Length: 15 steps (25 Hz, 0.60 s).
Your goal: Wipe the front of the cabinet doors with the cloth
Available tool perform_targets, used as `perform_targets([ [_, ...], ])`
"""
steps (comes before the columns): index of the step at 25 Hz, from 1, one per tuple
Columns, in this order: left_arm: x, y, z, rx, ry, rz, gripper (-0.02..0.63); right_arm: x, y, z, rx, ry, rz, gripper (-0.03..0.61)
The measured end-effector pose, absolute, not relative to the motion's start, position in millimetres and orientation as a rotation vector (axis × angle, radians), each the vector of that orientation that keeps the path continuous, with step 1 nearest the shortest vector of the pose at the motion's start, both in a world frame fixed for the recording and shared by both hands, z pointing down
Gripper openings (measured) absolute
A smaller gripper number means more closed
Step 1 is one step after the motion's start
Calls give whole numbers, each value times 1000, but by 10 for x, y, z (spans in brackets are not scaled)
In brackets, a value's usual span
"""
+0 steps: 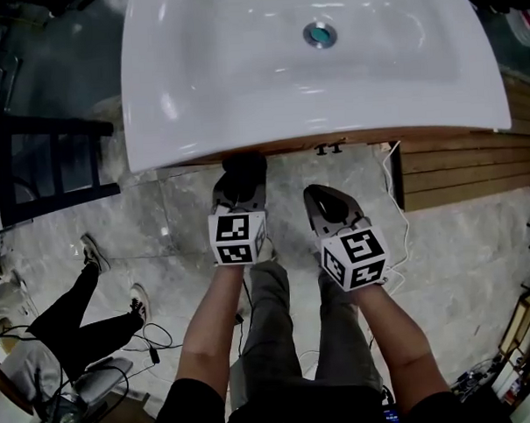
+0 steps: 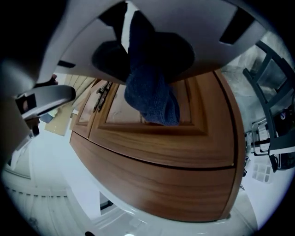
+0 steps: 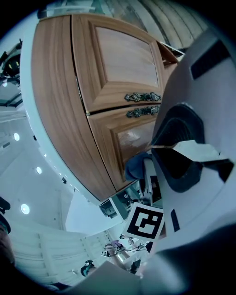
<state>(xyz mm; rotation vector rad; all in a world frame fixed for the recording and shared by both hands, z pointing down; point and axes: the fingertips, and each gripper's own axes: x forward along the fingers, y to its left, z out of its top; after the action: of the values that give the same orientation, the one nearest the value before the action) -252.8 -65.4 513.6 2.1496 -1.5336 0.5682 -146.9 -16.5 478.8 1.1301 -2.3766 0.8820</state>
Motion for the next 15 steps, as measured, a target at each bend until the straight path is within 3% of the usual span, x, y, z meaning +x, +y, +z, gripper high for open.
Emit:
perform_targets([
  [15, -1428, -764, 5190, 2209, -1436, 557, 133, -568, -152, 4885, 1240, -2322, 922, 43],
])
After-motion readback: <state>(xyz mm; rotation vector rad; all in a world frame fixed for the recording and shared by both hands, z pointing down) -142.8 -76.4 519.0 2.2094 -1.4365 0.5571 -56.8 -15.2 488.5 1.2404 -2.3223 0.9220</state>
